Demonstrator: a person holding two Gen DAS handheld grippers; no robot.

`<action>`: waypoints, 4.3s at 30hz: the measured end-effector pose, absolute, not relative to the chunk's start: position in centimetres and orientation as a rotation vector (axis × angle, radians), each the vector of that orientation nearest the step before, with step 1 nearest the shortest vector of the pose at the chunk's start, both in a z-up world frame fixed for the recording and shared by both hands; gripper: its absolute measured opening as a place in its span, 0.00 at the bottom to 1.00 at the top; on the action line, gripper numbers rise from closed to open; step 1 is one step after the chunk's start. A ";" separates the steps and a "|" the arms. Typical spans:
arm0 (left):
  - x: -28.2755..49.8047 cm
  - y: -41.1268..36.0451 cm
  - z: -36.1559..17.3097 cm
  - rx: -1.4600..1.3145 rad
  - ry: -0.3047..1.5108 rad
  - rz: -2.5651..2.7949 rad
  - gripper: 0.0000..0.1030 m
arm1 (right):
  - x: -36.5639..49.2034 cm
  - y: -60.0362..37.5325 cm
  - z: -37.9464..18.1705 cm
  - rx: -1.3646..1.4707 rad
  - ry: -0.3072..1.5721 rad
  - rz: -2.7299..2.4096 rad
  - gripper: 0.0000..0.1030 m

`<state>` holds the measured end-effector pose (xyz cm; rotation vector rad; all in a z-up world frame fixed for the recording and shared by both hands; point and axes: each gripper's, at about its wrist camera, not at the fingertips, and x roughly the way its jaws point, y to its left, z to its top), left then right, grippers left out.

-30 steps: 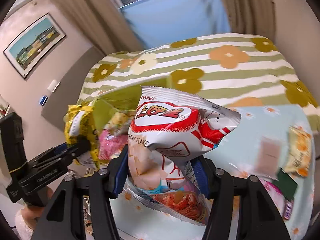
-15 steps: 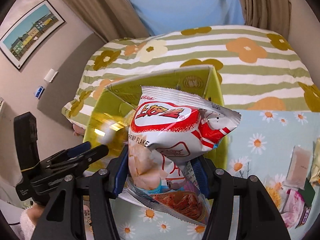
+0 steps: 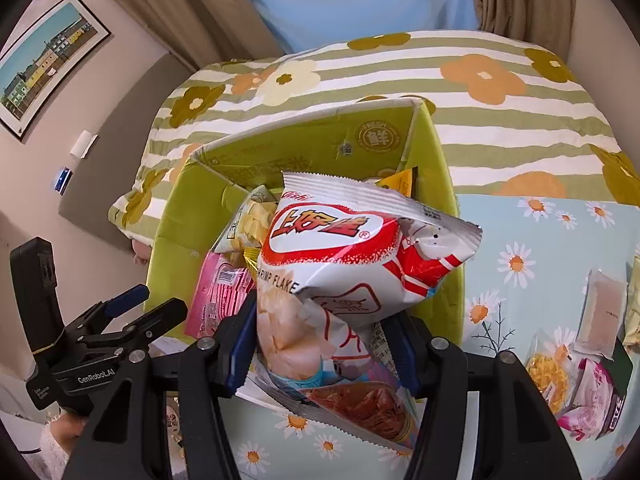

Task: Organize snacks
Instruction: 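Carry both bags over the box and release them inside with both tools, then withdraw both tools from the box toward the waffle and pink bag, then grasp the waffle pack with left tool while right grasps pink Oishi bag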

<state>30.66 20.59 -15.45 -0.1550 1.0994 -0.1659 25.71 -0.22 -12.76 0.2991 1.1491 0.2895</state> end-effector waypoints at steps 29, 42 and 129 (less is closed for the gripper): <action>25.0 17.0 -11.7 -0.061 0.979 -0.245 0.99 | 18.0 -2.5 -10.3 0.222 0.985 0.178 0.95; 21.8 7.3 -9.6 0.026 0.917 -0.399 0.99 | 12.1 -13.1 -7.2 0.265 0.903 0.002 0.95; 23.8 -18.9 -29.2 0.447 1.303 -0.684 0.72 | 11.5 -29.2 -24.9 0.751 1.308 -0.152 0.52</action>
